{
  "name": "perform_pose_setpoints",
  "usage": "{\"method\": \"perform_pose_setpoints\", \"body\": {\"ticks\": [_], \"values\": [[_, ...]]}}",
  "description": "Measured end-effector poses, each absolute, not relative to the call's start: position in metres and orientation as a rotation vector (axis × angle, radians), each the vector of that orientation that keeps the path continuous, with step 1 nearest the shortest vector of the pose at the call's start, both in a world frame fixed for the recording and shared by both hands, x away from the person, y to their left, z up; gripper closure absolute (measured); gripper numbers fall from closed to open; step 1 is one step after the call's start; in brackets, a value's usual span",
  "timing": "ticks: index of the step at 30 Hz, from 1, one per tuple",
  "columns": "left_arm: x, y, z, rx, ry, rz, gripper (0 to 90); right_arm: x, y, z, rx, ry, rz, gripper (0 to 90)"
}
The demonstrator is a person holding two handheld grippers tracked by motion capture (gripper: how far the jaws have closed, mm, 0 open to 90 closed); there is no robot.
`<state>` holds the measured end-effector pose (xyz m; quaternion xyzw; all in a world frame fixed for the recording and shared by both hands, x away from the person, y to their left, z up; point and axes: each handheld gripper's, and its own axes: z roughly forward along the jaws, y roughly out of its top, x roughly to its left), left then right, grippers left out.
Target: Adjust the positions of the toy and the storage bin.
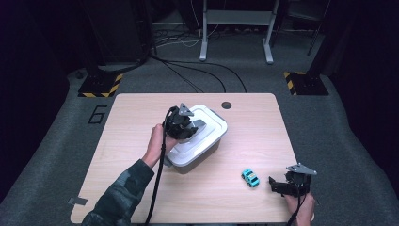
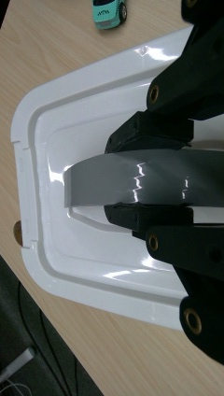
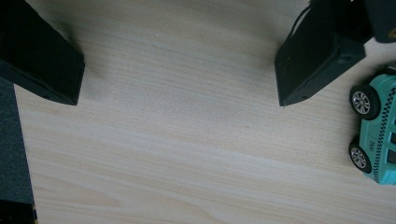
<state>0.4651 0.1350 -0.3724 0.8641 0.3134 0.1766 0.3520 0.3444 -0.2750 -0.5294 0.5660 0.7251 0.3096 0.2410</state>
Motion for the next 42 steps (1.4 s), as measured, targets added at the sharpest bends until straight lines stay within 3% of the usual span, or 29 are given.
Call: {"method": "perform_pose_setpoints", "body": {"ticks": [42], "values": [[0.433, 0.118, -0.376, 2.188, 0.776, 0.323, 66.6, 0.344, -0.275, -0.529, 1.55, 1.981, 0.846, 1.1]]}}
